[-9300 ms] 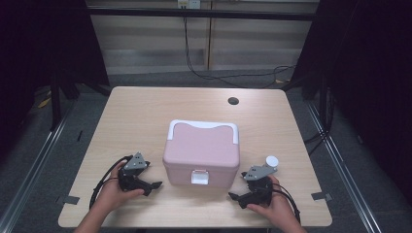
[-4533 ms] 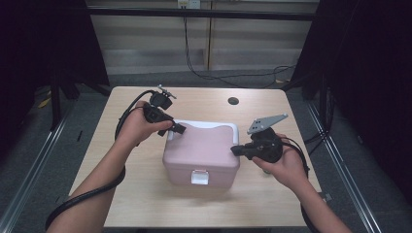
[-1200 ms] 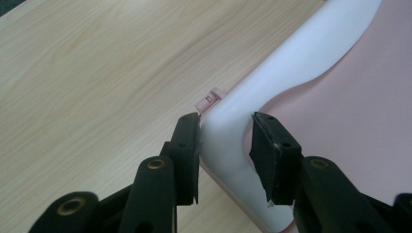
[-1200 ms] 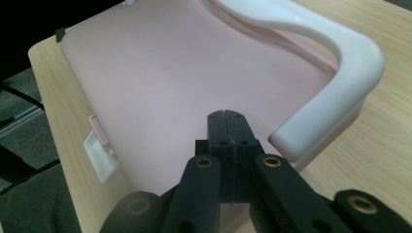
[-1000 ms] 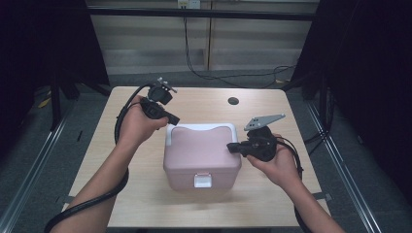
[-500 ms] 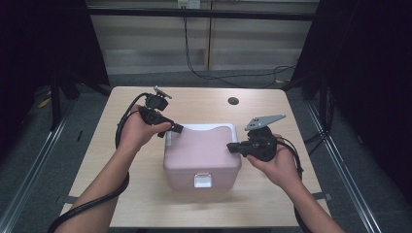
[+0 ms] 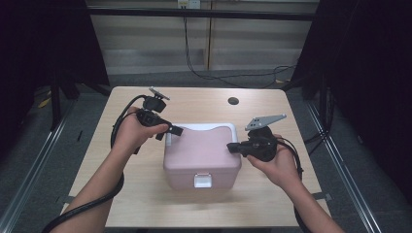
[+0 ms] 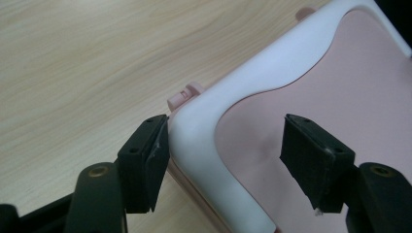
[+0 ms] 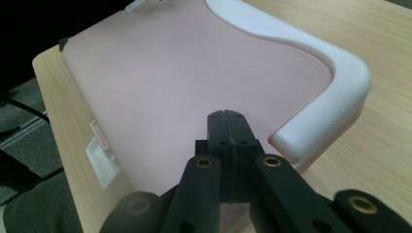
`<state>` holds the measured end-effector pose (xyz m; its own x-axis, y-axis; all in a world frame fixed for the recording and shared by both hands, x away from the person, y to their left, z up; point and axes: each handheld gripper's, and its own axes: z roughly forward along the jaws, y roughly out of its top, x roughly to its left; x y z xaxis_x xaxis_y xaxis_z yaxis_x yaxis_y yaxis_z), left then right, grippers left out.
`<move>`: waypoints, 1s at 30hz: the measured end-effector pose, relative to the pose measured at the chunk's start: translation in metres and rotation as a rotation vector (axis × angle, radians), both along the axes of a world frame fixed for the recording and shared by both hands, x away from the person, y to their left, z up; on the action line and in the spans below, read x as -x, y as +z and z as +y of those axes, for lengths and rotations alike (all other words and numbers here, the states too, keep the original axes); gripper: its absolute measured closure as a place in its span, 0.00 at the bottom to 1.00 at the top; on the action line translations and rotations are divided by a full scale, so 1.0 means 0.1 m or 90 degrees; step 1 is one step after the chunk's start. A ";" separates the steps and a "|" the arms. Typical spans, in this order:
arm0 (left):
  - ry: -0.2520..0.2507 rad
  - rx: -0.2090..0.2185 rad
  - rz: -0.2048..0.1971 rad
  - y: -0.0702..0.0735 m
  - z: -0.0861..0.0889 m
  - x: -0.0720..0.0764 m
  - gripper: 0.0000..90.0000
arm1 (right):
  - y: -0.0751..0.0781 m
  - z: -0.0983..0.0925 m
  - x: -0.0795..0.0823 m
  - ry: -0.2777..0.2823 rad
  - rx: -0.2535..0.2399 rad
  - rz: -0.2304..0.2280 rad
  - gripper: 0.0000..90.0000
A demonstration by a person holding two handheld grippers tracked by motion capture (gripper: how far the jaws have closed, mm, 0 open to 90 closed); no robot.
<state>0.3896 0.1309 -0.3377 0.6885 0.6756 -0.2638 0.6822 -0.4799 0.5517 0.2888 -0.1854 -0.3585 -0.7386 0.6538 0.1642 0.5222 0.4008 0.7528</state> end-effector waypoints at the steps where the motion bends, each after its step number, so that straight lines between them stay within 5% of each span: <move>1: 0.004 0.009 0.001 0.01 0.01 0.00 0.39 | 0.00 0.00 0.00 0.001 -0.002 -0.001 1.00; 7: -0.003 0.019 -0.005 0.11 0.05 0.02 0.43 | 0.00 0.00 0.00 0.000 0.001 -0.003 1.00; 13: -0.019 -0.008 -0.031 0.19 0.02 0.07 0.43 | -0.01 0.00 0.00 -0.002 -0.004 -0.002 1.00; 15: -0.044 0.055 -0.003 0.25 0.02 0.09 0.59 | -0.01 0.01 0.00 -0.003 0.000 -0.004 1.00; 16: -0.051 0.058 -0.004 0.31 -0.02 0.12 0.57 | 0.00 0.01 0.00 -0.003 0.001 -0.004 1.00; 20: -0.078 -0.013 -0.027 0.39 -0.20 0.19 0.52 | -0.01 0.02 0.00 -0.005 -0.002 -0.001 1.00; 24: -0.037 -0.061 -0.057 0.36 -0.21 0.13 0.45 | -0.01 0.02 0.01 -0.006 0.002 -0.008 1.00; 30: 0.005 -0.097 -0.087 0.30 -0.10 0.07 0.28 | -0.01 0.02 0.00 -0.004 -0.002 -0.004 1.00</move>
<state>0.3829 0.1210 -0.3073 0.7059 0.7055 -0.0625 0.6093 -0.5599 0.5614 0.2886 -0.1839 -0.3592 -0.7350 0.6585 0.1616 0.5205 0.3951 0.7570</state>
